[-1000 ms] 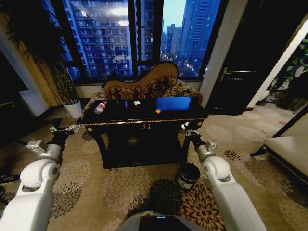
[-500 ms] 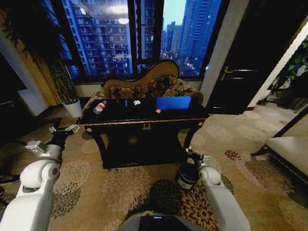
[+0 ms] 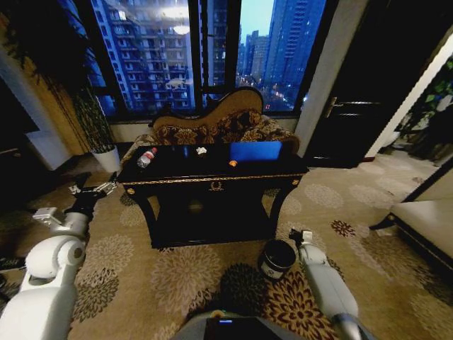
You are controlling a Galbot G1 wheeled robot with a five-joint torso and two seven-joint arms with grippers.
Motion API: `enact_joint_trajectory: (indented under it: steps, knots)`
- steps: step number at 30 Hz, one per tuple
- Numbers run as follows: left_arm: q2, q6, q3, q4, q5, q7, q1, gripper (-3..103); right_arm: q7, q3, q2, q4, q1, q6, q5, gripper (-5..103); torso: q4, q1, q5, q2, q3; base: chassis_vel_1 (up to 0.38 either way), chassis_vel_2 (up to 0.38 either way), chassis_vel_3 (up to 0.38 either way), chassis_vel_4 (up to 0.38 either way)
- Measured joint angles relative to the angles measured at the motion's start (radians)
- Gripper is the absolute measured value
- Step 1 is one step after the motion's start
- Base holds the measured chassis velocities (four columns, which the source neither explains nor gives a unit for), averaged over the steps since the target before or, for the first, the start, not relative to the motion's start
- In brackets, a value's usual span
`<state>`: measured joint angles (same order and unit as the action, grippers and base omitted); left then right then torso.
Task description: Move to the front of the table and place the trash on the table into the trash bin.
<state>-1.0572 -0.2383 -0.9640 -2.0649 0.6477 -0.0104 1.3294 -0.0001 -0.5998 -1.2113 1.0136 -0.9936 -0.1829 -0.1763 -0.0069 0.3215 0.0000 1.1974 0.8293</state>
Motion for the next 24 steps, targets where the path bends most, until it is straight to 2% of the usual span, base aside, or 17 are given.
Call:
enact_joint_trajectory:
  steps: [1,4,5,7,8,10,11,14,15,18,19,21,22,24]
  knots:
    - [0.000,0.000,0.000,0.000,0.000,0.000,0.000,100,0.000,0.000,0.000,0.000,0.000,0.000,0.000,0,0.0000,0.000,0.0000,0.000,0.000,0.000,0.000,0.000,0.000]
    - [0.000,0.000,0.000,-0.004,0.000,0.000,0.000,100,0.000,-0.005,-0.012,0.033,-0.019,-0.001,0.005,11,0.0004,0.000,0.0000,0.000,0.000,0.000,0.000,0.000,0.000]
    - [0.000,0.000,0.000,-0.004,0.000,0.000,0.000,100,0.000,-0.005,-0.012,0.033,-0.019,-0.001,0.005,11,0.0004,0.000,0.0000,0.000,0.000,0.000,0.000,0.000,0.000]
    - [0.002,0.000,0.000,-0.008,0.001,0.000,0.000,100,0.000,-0.005,-0.021,0.059,-0.024,-0.004,0.007,21,0.0003,0.000,-0.0001,0.000,0.000,0.000,0.000,0.000,0.000]
    - [0.002,0.000,0.000,-0.008,0.001,0.000,0.000,100,0.000,-0.005,-0.021,0.059,-0.024,-0.004,0.007,21,0.0003,0.000,-0.0001,0.000,0.000,0.000,0.000,0.000,0.000]
    - [0.003,0.000,-0.001,-0.009,0.001,0.000,0.001,100,0.000,-0.005,-0.026,0.072,-0.023,-0.007,0.007,33,0.0005,0.000,-0.0001,0.000,0.000,0.000,0.000,0.000,0.000]
    - [0.003,0.000,-0.001,-0.009,0.001,0.000,0.001,100,0.000,-0.005,-0.026,0.072,-0.023,-0.007,0.007,33,0.0005,0.000,-0.0001,0.000,0.000,0.000,0.000,0.000,0.000]
    - [0.003,0.000,-0.004,-0.009,0.004,0.000,0.004,100,0.000,-0.005,-0.029,0.099,-0.023,-0.017,0.005,48,0.0004,0.000,-0.0002,0.000,0.000,0.000,0.000,0.000,0.000]
    - [0.003,0.000,-0.004,-0.009,0.004,0.000,0.004,100,0.000,-0.005,-0.029,0.099,-0.023,-0.017,0.005,48,0.0004,0.000,-0.0002,0.000,0.000,0.000,0.000,0.000,0.000]
    - [0.003,0.000,-0.005,-0.009,0.005,0.000,0.004,100,0.000,-0.006,-0.028,0.109,-0.022,-0.021,0.005,65,0.0004,0.000,-0.0001,0.000,0.000,0.000,0.000,0.000,0.000]
    - [0.003,0.000,-0.005,-0.009,0.005,0.000,0.004,100,0.000,-0.006,-0.028,0.109,-0.022,-0.021,0.005,65,0.0004,0.000,-0.0001,0.000,0.000,0.000,0.000,0.000,0.000]
    - [0.002,0.000,-0.005,-0.008,0.005,0.000,0.004,100,0.000,-0.007,-0.027,0.112,-0.024,-0.022,0.005,76,0.0003,0.000,-0.0001,0.000,0.000,0.000,0.000,0.000,0.000]
    - [0.002,0.000,-0.005,-0.008,0.005,0.000,0.004,100,0.000,-0.007,-0.027,0.112,-0.024,-0.022,0.005,76,0.0003,0.000,-0.0001,0.000,0.000,0.000,0.000,0.000,0.000]
    - [0.000,0.000,-0.005,-0.008,0.005,0.000,0.005,100,0.000,-0.011,-0.026,0.143,-0.035,-0.020,-0.003,86,0.0003,0.000,0.0000,0.000,0.000,0.000,0.000,0.000,0.000]
